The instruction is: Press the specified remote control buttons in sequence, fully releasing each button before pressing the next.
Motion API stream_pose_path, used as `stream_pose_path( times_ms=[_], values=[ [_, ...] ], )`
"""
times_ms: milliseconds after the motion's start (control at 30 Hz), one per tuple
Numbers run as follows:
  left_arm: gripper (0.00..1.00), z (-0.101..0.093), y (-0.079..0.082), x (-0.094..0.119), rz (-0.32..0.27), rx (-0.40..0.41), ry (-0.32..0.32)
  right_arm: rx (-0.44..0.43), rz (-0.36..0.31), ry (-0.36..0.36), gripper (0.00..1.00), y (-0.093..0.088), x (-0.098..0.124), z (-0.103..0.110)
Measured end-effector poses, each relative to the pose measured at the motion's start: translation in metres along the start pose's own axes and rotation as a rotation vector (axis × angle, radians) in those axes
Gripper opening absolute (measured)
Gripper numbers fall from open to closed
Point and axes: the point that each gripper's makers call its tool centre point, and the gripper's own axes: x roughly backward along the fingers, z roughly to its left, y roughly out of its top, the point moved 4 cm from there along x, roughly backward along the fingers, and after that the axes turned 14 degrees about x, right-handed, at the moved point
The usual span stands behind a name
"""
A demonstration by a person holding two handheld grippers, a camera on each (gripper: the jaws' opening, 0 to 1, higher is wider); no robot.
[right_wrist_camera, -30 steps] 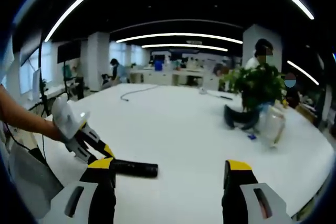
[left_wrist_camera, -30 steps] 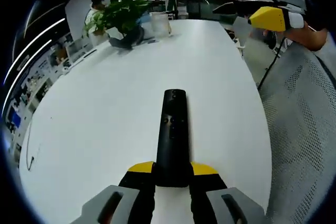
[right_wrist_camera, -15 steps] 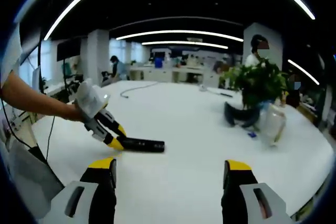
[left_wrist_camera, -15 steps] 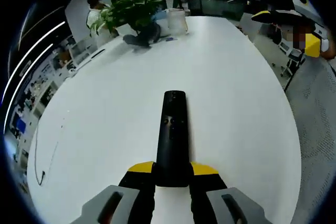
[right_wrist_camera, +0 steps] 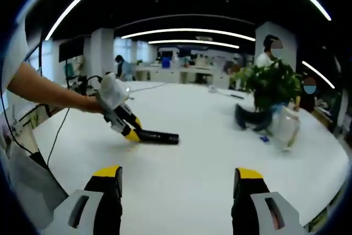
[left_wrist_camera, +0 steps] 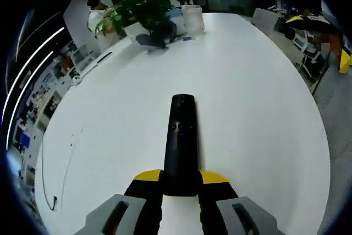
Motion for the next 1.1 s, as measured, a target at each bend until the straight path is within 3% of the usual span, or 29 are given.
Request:
stream_pose_path(
  times_ms=[367,767,1100],
  values=[
    [0.23,0.017,0.007,-0.016,0.022,-0.024,0.013,0.000,0.012,0.005,0.82,-0.001,-0.001,0.001],
    [0.23,0.042,0.022,-0.019,0.068,-0.068,-0.031,-0.006,0.018,0.015,0.82,-0.002,-0.002,0.002],
    [0.23,0.067,0.023,-0.017,0.104,-0.076,0.006,0.001,0.034,0.025,0.81,-0.004,-0.003,0.004]
  ],
)
